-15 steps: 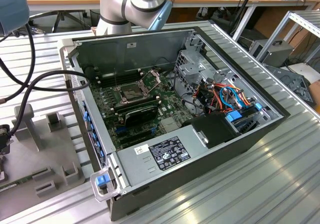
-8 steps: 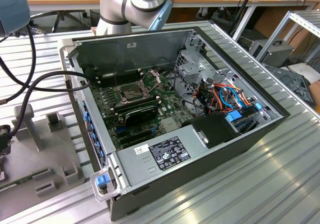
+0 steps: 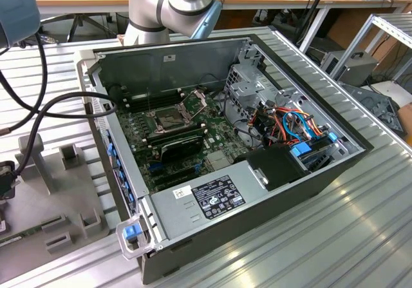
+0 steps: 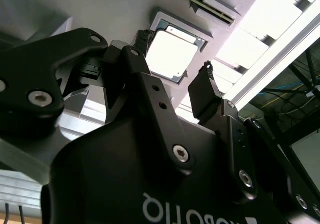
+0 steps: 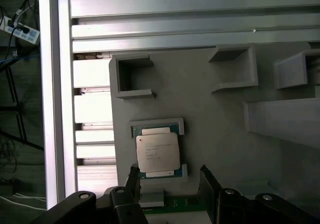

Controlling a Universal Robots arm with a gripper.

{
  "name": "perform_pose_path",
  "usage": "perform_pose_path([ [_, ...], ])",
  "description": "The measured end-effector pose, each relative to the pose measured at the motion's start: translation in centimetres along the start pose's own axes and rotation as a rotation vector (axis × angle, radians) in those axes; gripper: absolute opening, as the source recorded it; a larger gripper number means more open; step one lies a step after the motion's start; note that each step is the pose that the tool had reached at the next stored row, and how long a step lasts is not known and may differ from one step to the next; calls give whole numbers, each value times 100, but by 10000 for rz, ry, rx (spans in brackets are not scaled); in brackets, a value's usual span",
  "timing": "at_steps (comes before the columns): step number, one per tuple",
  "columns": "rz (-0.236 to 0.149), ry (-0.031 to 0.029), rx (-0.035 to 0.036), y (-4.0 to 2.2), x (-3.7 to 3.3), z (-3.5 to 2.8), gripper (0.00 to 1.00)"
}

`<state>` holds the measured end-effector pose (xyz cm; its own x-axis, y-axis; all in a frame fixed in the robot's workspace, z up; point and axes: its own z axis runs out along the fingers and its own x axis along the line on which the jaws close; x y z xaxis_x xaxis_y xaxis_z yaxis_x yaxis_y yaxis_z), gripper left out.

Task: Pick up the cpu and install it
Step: 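Pick up the cpu and move it towards the insertion slot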

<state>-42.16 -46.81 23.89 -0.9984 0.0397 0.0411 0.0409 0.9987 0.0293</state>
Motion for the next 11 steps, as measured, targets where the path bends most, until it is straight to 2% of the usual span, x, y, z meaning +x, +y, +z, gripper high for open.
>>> perform_pose_path([
  [11,0,1,0,-1,-21,15,60],
])
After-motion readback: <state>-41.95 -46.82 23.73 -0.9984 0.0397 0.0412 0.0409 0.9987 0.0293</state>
